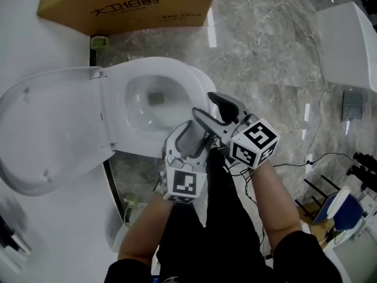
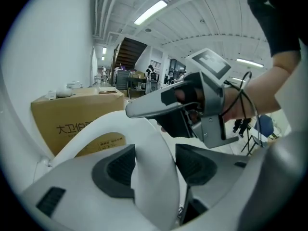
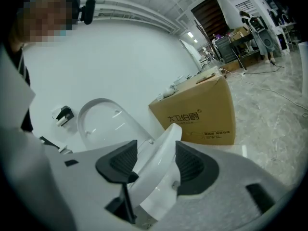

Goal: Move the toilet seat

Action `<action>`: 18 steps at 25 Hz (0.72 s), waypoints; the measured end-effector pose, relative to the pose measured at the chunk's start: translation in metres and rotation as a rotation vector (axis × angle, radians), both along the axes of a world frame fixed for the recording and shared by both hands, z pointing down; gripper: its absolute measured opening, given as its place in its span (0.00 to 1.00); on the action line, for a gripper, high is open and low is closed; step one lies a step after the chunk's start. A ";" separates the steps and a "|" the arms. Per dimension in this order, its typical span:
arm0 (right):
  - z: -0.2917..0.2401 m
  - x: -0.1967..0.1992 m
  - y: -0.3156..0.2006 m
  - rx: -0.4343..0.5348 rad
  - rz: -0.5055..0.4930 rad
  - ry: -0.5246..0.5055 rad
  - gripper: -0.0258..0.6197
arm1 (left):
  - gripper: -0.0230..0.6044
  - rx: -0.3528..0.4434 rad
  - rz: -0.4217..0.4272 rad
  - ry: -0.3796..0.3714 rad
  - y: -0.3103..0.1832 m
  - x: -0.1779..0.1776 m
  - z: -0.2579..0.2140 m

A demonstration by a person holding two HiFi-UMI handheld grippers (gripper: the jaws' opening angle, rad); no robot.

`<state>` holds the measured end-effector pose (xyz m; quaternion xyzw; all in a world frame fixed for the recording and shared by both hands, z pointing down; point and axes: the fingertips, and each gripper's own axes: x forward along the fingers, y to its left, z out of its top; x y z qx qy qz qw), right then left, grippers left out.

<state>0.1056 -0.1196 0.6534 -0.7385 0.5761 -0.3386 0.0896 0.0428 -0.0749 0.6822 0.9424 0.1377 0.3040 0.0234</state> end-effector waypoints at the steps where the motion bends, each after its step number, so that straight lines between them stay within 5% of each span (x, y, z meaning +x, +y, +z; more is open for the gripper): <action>1: -0.004 -0.001 -0.001 -0.003 -0.015 0.000 0.42 | 0.43 0.003 -0.008 -0.007 -0.002 0.000 -0.003; 18: -0.088 -0.036 -0.055 -0.008 -0.302 0.070 0.44 | 0.40 0.109 -0.326 -0.044 -0.068 -0.024 -0.087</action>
